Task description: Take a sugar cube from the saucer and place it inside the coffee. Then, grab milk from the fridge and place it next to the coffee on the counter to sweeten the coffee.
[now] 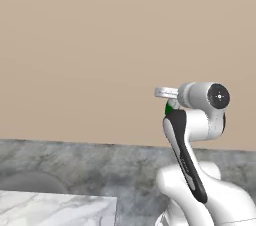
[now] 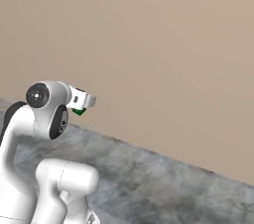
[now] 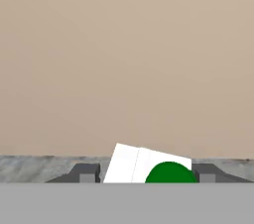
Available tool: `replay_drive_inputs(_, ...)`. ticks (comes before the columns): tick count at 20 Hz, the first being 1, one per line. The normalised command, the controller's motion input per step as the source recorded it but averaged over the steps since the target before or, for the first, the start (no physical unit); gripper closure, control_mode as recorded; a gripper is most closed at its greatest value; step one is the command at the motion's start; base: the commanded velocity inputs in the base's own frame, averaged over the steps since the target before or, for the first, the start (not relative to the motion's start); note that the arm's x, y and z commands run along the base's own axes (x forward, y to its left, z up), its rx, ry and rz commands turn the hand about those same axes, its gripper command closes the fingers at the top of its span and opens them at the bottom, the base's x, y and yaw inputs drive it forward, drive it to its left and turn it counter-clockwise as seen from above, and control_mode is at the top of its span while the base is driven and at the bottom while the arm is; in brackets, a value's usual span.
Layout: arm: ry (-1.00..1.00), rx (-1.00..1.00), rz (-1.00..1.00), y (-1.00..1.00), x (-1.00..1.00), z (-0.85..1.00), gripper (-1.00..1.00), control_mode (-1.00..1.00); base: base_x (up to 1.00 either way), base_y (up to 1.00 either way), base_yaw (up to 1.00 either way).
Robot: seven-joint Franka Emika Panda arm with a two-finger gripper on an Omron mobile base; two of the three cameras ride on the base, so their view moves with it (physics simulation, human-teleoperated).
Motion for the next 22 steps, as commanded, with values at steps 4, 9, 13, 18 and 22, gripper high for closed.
replay_drive_inputs(4, 0.00, 0.00, 0.00, 0.00, 0.00, 0.00, 1.00, 1.00, 0.83, -0.09, 0.77)
replay_drive_inputs(9, 0.00, 0.00, 0.00, 0.00, 0.00, 0.00, 1.00, 1.00, 1.00, -0.94, 0.48)
replay_drive_inputs(13, 0.00, 0.00, 0.00, 0.00, 0.00, 0.00, 1.00, 1.00, 1.00, -0.60, 0.60)
replay_drive_inputs(18, 0.00, 0.00, 0.00, 0.00, 0.00, 0.00, 1.00, 1.00, 1.00, -0.28, 0.67)
replay_drive_inputs(22, 0.00, 0.00, 0.00, 0.00, 0.00, 0.00, 1.00, 1.00, 1.00, -0.13, 0.68)
